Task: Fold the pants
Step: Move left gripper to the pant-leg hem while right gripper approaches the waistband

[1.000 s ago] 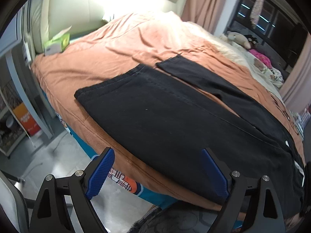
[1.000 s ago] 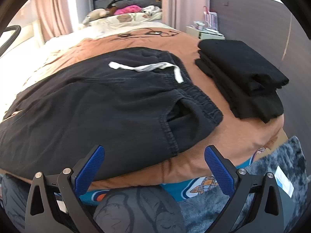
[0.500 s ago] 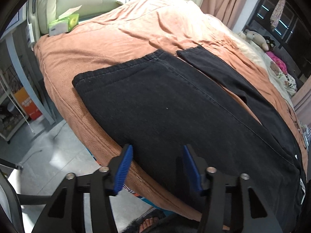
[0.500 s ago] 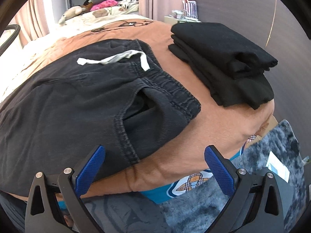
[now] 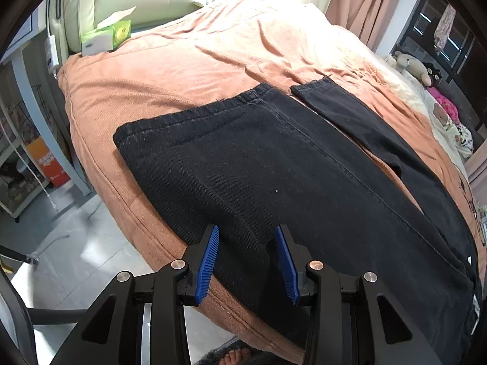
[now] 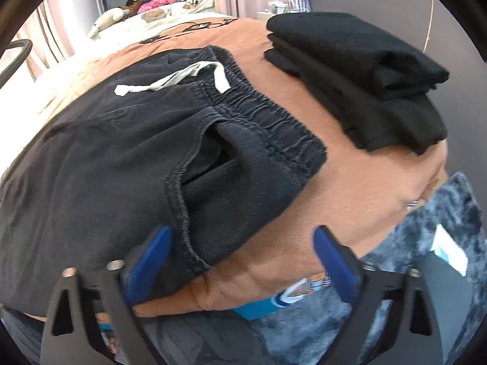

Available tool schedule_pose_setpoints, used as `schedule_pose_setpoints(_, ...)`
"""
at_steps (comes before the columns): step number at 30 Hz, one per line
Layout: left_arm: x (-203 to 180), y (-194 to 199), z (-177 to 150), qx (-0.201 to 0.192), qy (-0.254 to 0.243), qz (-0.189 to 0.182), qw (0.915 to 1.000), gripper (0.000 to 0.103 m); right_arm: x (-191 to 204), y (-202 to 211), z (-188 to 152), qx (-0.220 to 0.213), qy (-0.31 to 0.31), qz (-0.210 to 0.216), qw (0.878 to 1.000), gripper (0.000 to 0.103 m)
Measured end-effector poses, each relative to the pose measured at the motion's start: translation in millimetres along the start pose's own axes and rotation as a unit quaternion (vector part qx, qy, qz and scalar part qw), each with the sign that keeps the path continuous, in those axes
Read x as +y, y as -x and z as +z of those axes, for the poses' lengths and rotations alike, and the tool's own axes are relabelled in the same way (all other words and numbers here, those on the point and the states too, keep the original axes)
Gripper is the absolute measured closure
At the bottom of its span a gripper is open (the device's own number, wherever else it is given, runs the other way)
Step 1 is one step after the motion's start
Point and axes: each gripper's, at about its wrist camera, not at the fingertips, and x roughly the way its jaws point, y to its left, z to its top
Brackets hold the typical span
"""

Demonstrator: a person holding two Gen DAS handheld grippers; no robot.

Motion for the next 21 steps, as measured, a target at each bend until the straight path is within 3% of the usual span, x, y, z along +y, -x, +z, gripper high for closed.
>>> schedule_pose_setpoints(2,1,5,2,-0.009,0.0,0.007,0.9999,0.083,-2,-3,1,0.008,-0.004,0.023,1.0,0.055)
schedule_pose_setpoints(5,7,13,6,-0.015,0.01,-0.002,0.9998,0.086,-6,1,5,0.003,-0.002,0.036,0.999,0.073)
schedule_pose_setpoints(15,11,3,6,0.003,0.02,-0.032,0.9993,0.086,-47,-4,2,0.01,-0.063,0.1,0.993,0.07)
schedule_pose_setpoints(19,16,-1,8,0.007,0.038,-0.044,0.9983,0.083,-58,-15,9,0.011,-0.073,0.126,0.989,0.047)
schedule_pose_setpoints(21,20,-3,7,0.01,0.047,-0.05,0.9976,0.083,-62,-18,10,0.009,-0.078,0.131,0.988,0.042)
